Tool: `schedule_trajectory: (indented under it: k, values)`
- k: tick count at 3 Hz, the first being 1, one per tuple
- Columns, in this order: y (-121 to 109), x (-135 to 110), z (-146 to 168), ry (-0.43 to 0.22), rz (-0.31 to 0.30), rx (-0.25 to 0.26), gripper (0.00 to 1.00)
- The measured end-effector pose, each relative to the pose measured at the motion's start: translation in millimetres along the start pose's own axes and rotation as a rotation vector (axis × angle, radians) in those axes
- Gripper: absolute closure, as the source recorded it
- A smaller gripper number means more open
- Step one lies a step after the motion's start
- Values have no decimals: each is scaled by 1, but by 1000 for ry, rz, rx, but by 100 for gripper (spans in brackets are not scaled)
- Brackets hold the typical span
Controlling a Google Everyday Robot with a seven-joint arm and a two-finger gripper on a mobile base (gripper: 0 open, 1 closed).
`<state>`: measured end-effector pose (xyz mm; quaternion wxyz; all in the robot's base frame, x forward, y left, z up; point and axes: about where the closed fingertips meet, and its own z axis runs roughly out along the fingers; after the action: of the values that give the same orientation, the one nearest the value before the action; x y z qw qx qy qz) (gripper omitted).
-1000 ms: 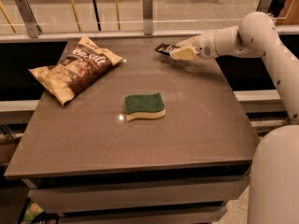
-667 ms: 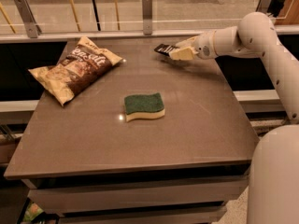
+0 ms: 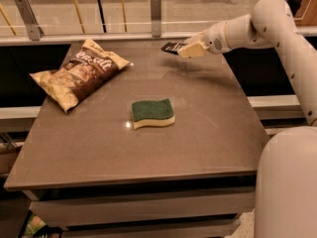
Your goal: Pick rxbar chocolate
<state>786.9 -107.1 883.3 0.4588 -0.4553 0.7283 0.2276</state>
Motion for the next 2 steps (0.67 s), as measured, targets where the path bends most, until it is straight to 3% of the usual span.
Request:
schedule_trajectory:
  k: [2]
  values:
    - [9,-29,-29,-22,-54,-71,100]
